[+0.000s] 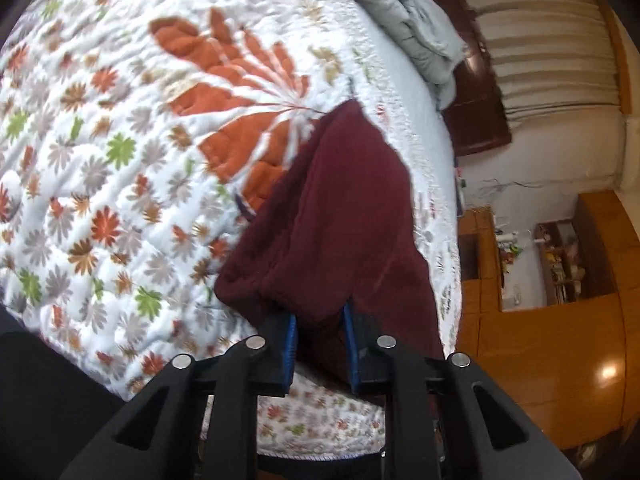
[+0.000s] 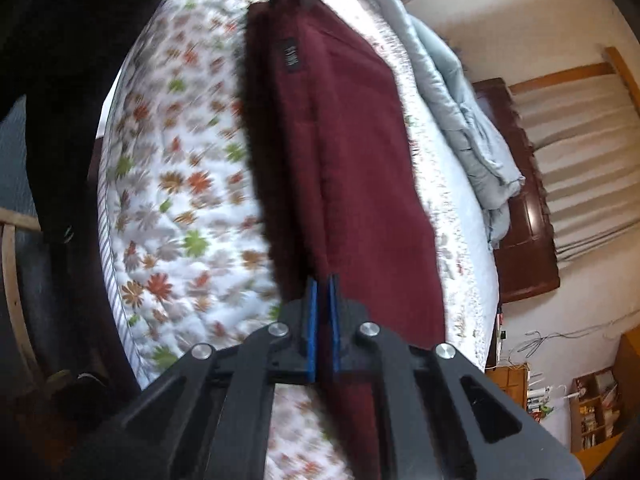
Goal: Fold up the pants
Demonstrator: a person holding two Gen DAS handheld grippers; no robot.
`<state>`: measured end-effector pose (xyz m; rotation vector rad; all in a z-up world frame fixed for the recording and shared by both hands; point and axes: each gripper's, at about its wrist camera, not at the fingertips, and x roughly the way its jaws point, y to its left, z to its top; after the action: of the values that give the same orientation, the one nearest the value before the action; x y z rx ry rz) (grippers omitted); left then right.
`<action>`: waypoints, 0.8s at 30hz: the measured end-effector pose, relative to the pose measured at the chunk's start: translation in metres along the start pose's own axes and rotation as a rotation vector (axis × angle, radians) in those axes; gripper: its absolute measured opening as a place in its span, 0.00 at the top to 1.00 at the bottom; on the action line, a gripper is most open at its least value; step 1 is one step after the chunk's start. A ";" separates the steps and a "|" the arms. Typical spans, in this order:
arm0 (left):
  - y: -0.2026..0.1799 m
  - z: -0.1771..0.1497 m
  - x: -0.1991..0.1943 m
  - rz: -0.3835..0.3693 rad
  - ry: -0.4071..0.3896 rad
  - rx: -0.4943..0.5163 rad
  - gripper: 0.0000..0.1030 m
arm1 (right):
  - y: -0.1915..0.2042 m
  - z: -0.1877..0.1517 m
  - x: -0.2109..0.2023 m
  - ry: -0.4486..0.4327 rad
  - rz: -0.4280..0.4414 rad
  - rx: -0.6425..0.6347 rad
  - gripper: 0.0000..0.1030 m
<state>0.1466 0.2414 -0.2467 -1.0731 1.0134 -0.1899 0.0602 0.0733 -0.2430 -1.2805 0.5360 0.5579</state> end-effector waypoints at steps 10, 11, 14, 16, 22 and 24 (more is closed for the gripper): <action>-0.058 -0.028 -0.047 0.161 -0.229 0.230 0.42 | -0.064 -0.071 -0.069 0.012 -0.124 0.217 0.63; -0.068 -0.032 -0.053 0.172 -0.263 0.271 0.41 | -0.074 -0.094 -0.073 0.071 -0.145 0.231 0.63; -0.100 -0.038 -0.046 0.127 -0.271 0.386 0.29 | -0.093 -0.158 -0.065 0.243 -0.183 0.255 0.63; -0.112 -0.039 -0.023 0.096 -0.214 0.425 0.29 | -0.110 -0.201 -0.053 0.337 -0.158 0.345 0.66; -0.106 -0.024 0.053 0.194 -0.089 0.439 0.29 | -0.130 -0.276 -0.009 0.433 -0.044 0.677 0.66; -0.094 -0.017 0.061 0.190 -0.076 0.402 0.29 | -0.122 -0.287 -0.008 0.433 -0.018 0.717 0.65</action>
<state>0.1986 0.1477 -0.2098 -0.6117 0.9531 -0.1871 0.1168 -0.2316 -0.2073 -0.7059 0.9778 0.0384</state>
